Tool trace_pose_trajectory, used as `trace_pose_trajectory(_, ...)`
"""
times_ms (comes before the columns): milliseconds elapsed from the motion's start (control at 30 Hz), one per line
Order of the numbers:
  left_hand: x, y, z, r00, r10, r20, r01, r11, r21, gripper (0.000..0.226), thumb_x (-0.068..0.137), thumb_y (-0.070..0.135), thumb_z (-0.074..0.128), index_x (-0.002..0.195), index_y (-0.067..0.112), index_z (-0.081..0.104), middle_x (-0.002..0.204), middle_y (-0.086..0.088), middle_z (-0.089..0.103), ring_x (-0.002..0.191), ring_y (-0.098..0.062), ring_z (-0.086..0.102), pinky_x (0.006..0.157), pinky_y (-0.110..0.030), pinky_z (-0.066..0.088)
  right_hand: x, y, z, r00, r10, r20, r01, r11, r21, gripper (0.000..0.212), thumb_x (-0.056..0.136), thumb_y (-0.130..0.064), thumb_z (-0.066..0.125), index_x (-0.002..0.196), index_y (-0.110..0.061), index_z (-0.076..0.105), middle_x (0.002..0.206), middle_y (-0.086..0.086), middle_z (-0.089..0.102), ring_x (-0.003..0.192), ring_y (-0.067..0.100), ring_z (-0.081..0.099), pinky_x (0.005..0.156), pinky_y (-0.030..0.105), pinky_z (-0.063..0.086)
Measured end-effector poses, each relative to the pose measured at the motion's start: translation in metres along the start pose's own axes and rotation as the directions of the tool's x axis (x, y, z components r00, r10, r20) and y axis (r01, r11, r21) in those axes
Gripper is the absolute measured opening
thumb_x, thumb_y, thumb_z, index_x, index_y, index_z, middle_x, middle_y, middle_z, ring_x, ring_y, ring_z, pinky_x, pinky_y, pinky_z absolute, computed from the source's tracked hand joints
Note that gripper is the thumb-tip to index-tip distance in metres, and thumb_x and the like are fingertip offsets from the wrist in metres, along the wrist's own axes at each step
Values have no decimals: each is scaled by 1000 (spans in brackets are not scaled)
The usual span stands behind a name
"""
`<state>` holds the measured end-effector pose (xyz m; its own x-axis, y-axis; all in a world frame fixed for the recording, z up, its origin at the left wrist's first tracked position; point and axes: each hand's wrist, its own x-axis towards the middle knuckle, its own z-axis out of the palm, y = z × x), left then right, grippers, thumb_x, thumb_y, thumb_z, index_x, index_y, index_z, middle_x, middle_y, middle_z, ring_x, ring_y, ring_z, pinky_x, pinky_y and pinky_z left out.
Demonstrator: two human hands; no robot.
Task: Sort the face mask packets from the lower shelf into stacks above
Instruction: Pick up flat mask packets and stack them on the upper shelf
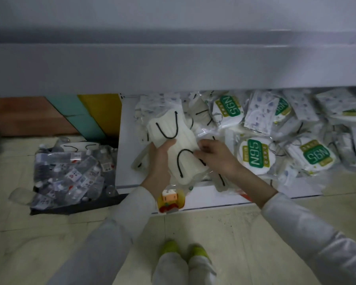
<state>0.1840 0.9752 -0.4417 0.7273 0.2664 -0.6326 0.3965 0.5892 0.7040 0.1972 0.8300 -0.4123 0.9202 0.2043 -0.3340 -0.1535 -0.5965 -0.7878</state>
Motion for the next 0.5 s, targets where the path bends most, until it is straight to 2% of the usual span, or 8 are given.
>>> trace_pose_trajectory(100,-6,-8,3,999,30,39,-32,999,43,36,83,9,65,119,10,59,102,-10,68,84,-23,66,56,-27,52,-12,5,-4,999,-34,-37,34,999,1,27,87,-14,62,65,-14,45,63,0,42,61,11,40,60,26,32)
trace_pose_trajectory(167,-14,-9,7,996,69,61,-70,997,20,38,83,3,63,120,8,58,104,-10,68,90,-27,66,58,-28,54,-20,9,-8,986,-14,-166,23,998,55,15,82,-18,71,83,-19,56,74,-5,52,67,5,47,60,11,37)
trace_pose_trajectory(233,-21,-7,13,992,74,105,-71,997,-35,41,85,2,61,125,8,55,111,-14,67,97,-29,66,64,-34,58,-32,9,-11,959,92,-267,-1,946,323,39,76,-15,78,107,-19,55,92,-10,57,79,0,54,65,4,42)
trace_pose_trajectory(267,-26,-6,17,989,74,129,-66,996,-65,43,86,3,60,128,9,54,116,-15,65,101,-30,65,68,-37,58,-39,9,-12,956,161,-245,-11,855,518,45,76,-12,78,114,-15,54,98,-8,60,84,2,59,67,6,46)
trace_pose_trajectory(333,-41,-3,28,982,89,167,-68,990,-125,45,88,3,58,132,10,51,122,-15,63,107,-32,63,76,-43,58,-53,8,-12,967,225,-119,-28,559,828,47,78,-4,73,121,-1,54,107,8,69,93,20,69,72,24,56)
trace_pose_trajectory(400,-60,3,38,975,117,190,-83,981,-178,45,87,2,58,132,9,51,124,-16,62,110,-32,62,85,-47,55,-64,8,-14,975,214,-62,-19,357,934,44,78,-1,70,118,10,55,109,21,68,98,32,68,71,36,57)
trace_pose_trajectory(433,-72,7,41,970,129,204,-87,975,-204,42,86,1,58,128,8,54,121,-16,63,108,-32,63,88,-47,54,-70,6,-19,975,205,-81,9,332,943,45,75,-5,73,114,11,56,106,26,67,95,35,68,70,36,57)
trace_pose_trajectory(500,-100,21,40,953,147,264,-83,968,-238,26,82,-2,56,103,8,68,99,-11,71,92,-26,67,83,-39,56,-83,-3,-37,977,150,-153,86,383,920,49,62,-15,83,99,2,57,94,28,61,82,32,64,66,33,54)
